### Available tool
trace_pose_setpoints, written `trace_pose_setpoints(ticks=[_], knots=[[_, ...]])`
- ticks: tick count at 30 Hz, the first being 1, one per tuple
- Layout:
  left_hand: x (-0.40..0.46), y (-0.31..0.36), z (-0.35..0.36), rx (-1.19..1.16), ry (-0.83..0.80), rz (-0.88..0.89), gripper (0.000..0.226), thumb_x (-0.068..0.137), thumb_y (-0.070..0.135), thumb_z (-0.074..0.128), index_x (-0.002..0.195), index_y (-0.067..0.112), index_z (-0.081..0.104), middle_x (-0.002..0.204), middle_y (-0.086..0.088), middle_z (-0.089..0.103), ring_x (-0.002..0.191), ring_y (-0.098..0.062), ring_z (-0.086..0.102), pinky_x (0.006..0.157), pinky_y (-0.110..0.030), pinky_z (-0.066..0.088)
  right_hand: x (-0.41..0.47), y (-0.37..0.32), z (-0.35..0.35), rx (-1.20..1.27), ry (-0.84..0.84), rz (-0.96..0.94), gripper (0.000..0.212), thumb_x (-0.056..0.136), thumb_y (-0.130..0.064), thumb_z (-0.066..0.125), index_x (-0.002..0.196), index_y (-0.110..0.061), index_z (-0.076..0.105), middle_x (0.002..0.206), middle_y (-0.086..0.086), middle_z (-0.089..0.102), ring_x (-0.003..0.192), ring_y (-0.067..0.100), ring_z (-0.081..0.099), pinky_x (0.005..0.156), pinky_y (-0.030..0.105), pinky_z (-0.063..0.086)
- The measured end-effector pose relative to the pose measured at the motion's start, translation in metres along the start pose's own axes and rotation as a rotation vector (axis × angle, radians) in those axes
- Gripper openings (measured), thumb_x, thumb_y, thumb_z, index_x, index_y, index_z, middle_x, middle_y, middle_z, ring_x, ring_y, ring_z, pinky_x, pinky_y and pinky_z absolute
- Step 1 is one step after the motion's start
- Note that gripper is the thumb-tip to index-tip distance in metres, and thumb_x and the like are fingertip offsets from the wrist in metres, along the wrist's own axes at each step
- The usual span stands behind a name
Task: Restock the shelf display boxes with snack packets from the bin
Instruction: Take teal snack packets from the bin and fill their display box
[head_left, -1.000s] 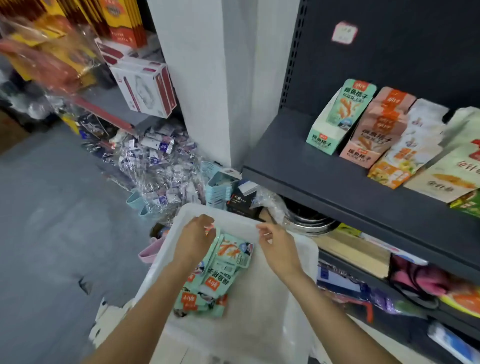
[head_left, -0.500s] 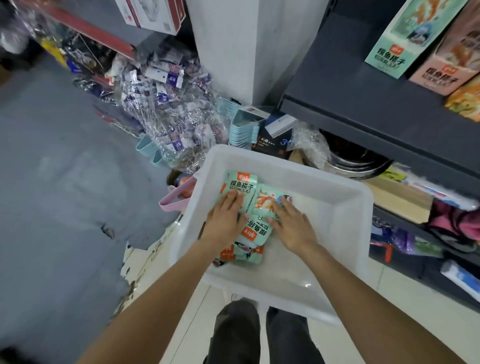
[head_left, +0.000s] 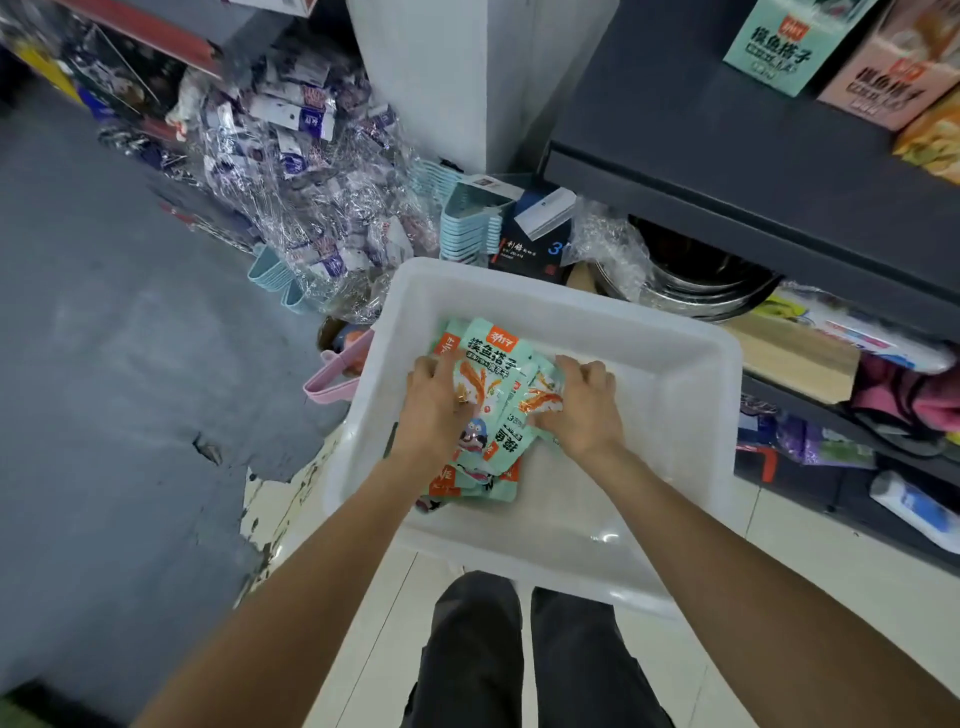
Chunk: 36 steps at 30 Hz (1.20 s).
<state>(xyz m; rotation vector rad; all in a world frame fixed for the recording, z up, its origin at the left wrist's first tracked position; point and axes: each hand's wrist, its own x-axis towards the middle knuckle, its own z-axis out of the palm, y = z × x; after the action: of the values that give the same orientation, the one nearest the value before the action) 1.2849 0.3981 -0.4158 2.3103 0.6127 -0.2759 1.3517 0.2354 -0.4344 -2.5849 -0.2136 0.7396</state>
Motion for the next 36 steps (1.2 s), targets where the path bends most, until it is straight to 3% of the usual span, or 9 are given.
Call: trace_pose_setpoints(ticks=[5, 8, 10, 12, 15, 21, 26, 31, 36], knots=[[-0.002, 0.008, -0.013, -0.092, 0.088, -0.041, 0.057, 0.088, 0.003, 0.057, 0.140, 0.015, 0.036, 0.126, -0.011, 0.047, 0.110, -0.027, 0.052, 0.096, -0.035, 0.040, -0.004, 0.007, -0.011, 0.040, 0.044, 0.148, 0.057, 0.076, -0.030, 0.076, 0.121, -0.010, 0.050, 0.120, 0.013, 0.050, 0.114, 0.029, 0.046, 0.085, 0.035, 0.042], [-0.002, 0.012, -0.022, -0.159, 0.108, -0.037, 0.048, 0.090, 0.000, 0.053, 0.134, 0.013, 0.042, 0.119, -0.013, 0.054, 0.107, -0.029, 0.055, 0.092, -0.035, 0.046, -0.010, 0.007, -0.026, 0.319, 0.065, 0.160, 0.037, 0.082, -0.020, 0.072, 0.112, -0.005, 0.054, 0.110, 0.009, 0.064, 0.085, 0.019, 0.058, 0.054, 0.014, 0.041], [-0.004, 0.019, -0.031, -0.270, 0.093, -0.076, 0.045, 0.091, 0.000, 0.052, 0.133, 0.013, 0.042, 0.112, -0.007, 0.059, 0.096, -0.022, 0.060, 0.076, -0.018, 0.050, -0.016, 0.004, -0.037, 0.411, 0.084, 0.151, 0.031, 0.085, -0.016, 0.069, 0.109, -0.005, 0.053, 0.105, 0.006, 0.064, 0.078, 0.015, 0.055, 0.047, 0.010, 0.034], [-0.009, 0.029, -0.042, -0.442, 0.067, -0.131, 0.044, 0.091, -0.001, 0.054, 0.131, 0.013, 0.044, 0.097, 0.003, 0.059, 0.077, -0.010, 0.058, 0.058, -0.008, 0.044, -0.024, -0.001, -0.048, 0.498, 0.104, 0.132, 0.030, 0.084, -0.012, 0.069, 0.107, -0.007, 0.051, 0.101, 0.003, 0.062, 0.079, 0.015, 0.056, 0.053, 0.018, 0.039], [-0.014, 0.041, -0.061, -0.657, 0.049, -0.142, 0.029, 0.089, 0.000, 0.056, 0.115, 0.013, 0.055, 0.090, 0.002, 0.061, 0.076, -0.014, 0.059, 0.065, -0.020, 0.047, -0.038, -0.014, -0.072, 0.655, 0.149, 0.087, 0.032, 0.083, -0.003, 0.068, 0.105, -0.013, 0.048, 0.104, 0.003, 0.063, 0.081, 0.014, 0.059, 0.067, 0.026, 0.046], [-0.012, 0.086, -0.110, -0.767, 0.057, -0.057, 0.015, 0.093, 0.002, 0.051, 0.100, 0.014, 0.055, 0.089, 0.003, 0.060, 0.077, -0.013, 0.058, 0.071, -0.028, 0.046, -0.064, -0.049, -0.139, 0.969, 0.309, -0.037, 0.007, 0.091, -0.013, 0.060, 0.090, -0.018, 0.056, 0.089, -0.002, 0.067, 0.074, 0.011, 0.063, 0.052, 0.014, 0.047], [-0.006, 0.148, -0.135, -0.833, 0.001, 0.068, 0.015, 0.091, 0.004, 0.054, 0.086, 0.017, 0.057, 0.086, -0.002, 0.064, 0.073, -0.017, 0.061, 0.071, -0.034, 0.052, -0.066, -0.068, -0.193, 1.010, 0.379, -0.086, 0.006, 0.088, -0.009, 0.062, 0.090, -0.011, 0.057, 0.086, -0.001, 0.067, 0.073, 0.013, 0.065, 0.066, 0.030, 0.054], [0.006, 0.209, -0.138, -0.832, -0.114, 0.166, 0.027, 0.090, -0.001, 0.051, 0.095, 0.025, 0.060, 0.105, -0.012, 0.066, 0.091, -0.030, 0.064, 0.082, -0.046, 0.054, -0.055, -0.060, -0.235, 1.097, 0.428, -0.093, 0.009, 0.089, -0.007, 0.062, 0.096, -0.007, 0.056, 0.093, 0.005, 0.070, 0.082, 0.020, 0.067, 0.076, 0.038, 0.056], [0.042, 0.277, -0.130, -0.773, -0.161, 0.209, 0.012, 0.094, 0.010, 0.051, 0.097, 0.019, 0.058, 0.100, -0.013, 0.069, 0.085, -0.029, 0.068, 0.069, -0.039, 0.058, -0.029, -0.039, -0.290, 1.163, 0.420, -0.175, 0.017, 0.088, -0.001, 0.060, 0.097, -0.015, 0.054, 0.091, -0.001, 0.070, 0.082, 0.015, 0.068, 0.076, 0.039, 0.057]])
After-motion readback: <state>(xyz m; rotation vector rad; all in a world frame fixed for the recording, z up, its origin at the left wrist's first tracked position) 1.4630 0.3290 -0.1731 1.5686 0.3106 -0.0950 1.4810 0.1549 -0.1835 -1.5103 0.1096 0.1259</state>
